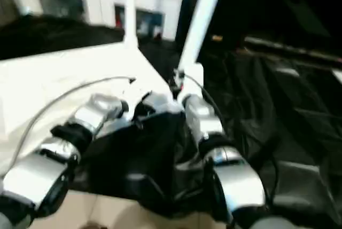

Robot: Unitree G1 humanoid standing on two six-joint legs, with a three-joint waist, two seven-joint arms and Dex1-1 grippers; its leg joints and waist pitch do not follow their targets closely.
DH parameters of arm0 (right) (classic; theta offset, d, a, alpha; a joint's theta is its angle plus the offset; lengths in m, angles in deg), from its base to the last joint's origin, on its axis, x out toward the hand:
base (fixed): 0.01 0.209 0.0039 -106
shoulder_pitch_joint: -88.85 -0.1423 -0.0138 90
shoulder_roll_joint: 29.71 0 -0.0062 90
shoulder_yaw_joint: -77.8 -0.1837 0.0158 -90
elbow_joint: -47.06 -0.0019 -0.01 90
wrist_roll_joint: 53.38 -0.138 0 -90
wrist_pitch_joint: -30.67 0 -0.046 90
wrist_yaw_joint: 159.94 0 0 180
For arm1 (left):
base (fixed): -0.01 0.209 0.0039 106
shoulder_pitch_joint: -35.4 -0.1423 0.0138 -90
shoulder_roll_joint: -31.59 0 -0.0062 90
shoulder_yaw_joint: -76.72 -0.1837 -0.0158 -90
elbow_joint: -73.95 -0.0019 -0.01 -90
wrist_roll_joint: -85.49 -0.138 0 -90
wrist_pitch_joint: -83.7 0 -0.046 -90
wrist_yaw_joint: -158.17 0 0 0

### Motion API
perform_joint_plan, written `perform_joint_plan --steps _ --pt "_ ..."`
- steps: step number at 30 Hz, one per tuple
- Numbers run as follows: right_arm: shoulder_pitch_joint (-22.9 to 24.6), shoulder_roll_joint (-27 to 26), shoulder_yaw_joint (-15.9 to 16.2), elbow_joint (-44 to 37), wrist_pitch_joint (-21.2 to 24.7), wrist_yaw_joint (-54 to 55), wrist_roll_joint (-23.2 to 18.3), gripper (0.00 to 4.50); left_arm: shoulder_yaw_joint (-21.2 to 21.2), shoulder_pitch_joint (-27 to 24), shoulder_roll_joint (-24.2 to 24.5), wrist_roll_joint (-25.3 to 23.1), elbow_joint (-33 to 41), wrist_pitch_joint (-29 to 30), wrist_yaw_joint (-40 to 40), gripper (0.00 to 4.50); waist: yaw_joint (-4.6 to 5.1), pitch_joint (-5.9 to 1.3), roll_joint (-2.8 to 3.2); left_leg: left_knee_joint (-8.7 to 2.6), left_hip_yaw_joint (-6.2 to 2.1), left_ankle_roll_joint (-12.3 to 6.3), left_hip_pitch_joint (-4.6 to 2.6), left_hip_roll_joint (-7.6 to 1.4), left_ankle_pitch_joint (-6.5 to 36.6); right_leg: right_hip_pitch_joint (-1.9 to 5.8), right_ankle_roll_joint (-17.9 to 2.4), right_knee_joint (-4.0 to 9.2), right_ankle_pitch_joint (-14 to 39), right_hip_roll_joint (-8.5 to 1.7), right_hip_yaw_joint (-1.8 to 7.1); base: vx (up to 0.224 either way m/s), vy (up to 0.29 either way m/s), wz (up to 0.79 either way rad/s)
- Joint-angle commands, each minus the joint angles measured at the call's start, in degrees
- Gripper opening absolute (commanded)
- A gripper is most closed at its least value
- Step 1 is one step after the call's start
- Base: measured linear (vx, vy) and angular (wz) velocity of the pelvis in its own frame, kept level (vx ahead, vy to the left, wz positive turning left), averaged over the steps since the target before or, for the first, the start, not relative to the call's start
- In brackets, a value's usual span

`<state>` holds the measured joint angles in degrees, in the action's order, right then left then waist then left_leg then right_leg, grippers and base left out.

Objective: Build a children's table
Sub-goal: Insert table leg to table base

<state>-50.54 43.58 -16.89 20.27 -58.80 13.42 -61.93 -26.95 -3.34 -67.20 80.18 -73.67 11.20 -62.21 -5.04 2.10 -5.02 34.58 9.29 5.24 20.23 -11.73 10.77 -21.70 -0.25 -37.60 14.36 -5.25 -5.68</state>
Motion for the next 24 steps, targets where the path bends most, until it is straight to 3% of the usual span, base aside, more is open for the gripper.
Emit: perform_joint_plan --steps 1,2,3,4,6,8,12,14,16,19,22,24 --pt "3.0 -3.9 2.6 6.8 6.7 -3.2 0.5 1.88 1.1 1.5 -0.5 -0.1 0.3 -0.3 3.8 0.00 0.75 -2.80 0.68 -5.41 -1.15 2.11 0.29 -2.52 7.8 1.06 -4.5 5.66 13.8 -2.95 3.40 0.069 0.001 -0.09" --pt "2.8 -3.8 2.9 6.9 6.7 -3.9 0.7 1.88 1.0 1.3 -0.3 0.0 0.6 -0.6 2.9 0.00 0.82 -3.01 0.94 -5.40 -0.56 2.05 -0.77 -2.46 10.1 0.84 -8.4 5.31 4.8 -2.95 3.63 0.000 0.000 0.00" --pt "2.5 -3.8 2.7 7.2 6.7 -4.6 0.8 1.88 1.0 1.1 -0.2 0.0 0.8 -1.2 2.1 0.00 0.98 -2.57 0.87 -5.59 -0.22 1.81 -0.60 -2.23 12.2 0.75 -9.7 5.61 4.3 -3.01 3.79 0.000 0.000 0.00" --pt "2.1 -3.5 2.6 7.3 6.8 -5.8 0.9 1.88 0.9 0.8 0.1 0.0 1.2 -2.3 0.8 0.00 0.96 -2.52 0.59 -5.72 0.00 1.51 -0.34 -1.97 15.9 1.29 -10.5 6.14 7.9 -3.29 3.79 0.000 0.000 0.00" --pt "1.6 -2.3 3.3 7.1 7.6 -11.8 1.7 1.88 0.1 -0.3 1.4 -0.1 2.8 -3.8 -2.8 0.00 1.00 -2.54 0.54 -5.78 -0.03 1.04 -0.22 -1.92 17.4 1.53 -9.7 6.68 12.1 -3.61 3.84 0.000 0.000 0.00" --pt "1.7 -0.4 4.8 6.5 8.5 -19.4 2.5 1.88 -0.6 -1.7 3.1 0.4 5.0 -4.1 -6.9 0.00 1.11 -2.54 0.61 -5.88 -0.04 0.50 -0.24 -2.09 16.8 1.51 -9.6 6.90 12.4 -3.81 3.96 0.000 0.000 0.00" --pt "2.1 2.1 6.5 5.7 9.7 -28.7 3.3 1.88 -1.5 -3.5 5.2 1.0 7.4 -4.5 -12.1 0.00 1.55 -2.71 0.53 -5.87 0.12 -0.98 0.09 -2.26 12.2 2.05 -11.4 6.43 6.9 -3.72 3.88 0.000 0.000 0.00" --pt "3.2 5.2 10.2 4.5 9.0 -39.2 5.4 1.88 -3.2 -6.1 7.9 1.8 11.0 -7.9 -19.6 0.00 1.64 -2.76 0.45 -5.58 0.19 -2.25 0.44 -2.26 9.7 2.50 -12.8 6.04 3.3 -3.82 3.87 0.000 0.000 0.00" --pt "4.0 6.8 11.7 3.8 7.8 -44.4 6.6 1.88 -3.8 -8.0 9.5 3.0 13.5 -11.7 -24.8 0.00 1.79 -2.87 0.34 -5.50 0.26 -2.94 0.17 -2.43 9.1 2.45 -13.5 5.77 1.1 -3.82 3.89 0.000 0.000 0.00" --pt "4.7 7.8 12.7 3.0 7.3 -48.2 7.0 1.88 -4.2 -9.3 10.7 3.9 15.6 -11.3 -28.1 0.00 1.94 -2.64 0.50 -5.73 0.34 -2.65 -0.22 -2.57 10.1 2.18 -14.2 5.93 2.9 -3.81 3.92 0.000 0.000 0.00" --pt "7.9 11.0 15.5 -1.2 5.7 -60.9 7.2 1.88 -4.7 -11.8 14.0 4.4 20.2 -11.0 -32.4 0.00 1.74 -2.50 0.39 -5.87 0.29 -2.19 -0.32 -2.82 12.2 2.22 -13.9 6.25 6.2 -4.00 3.94 0.000 0.000 0.00" --pt "8.1 11.2 15.6 -1.4 5.8 -61.6 7.2 1.88 -4.7 -12.0 14.2 4.5 20.4 -11.0 -32.8 0.00 1.73 -2.42 0.32 -5.95 0.39 -2.27 -0.42 -2.82 12.0 2.00 -13.9 6.20 6.3 -3.80 4.01 0.000 0.000 0.00"
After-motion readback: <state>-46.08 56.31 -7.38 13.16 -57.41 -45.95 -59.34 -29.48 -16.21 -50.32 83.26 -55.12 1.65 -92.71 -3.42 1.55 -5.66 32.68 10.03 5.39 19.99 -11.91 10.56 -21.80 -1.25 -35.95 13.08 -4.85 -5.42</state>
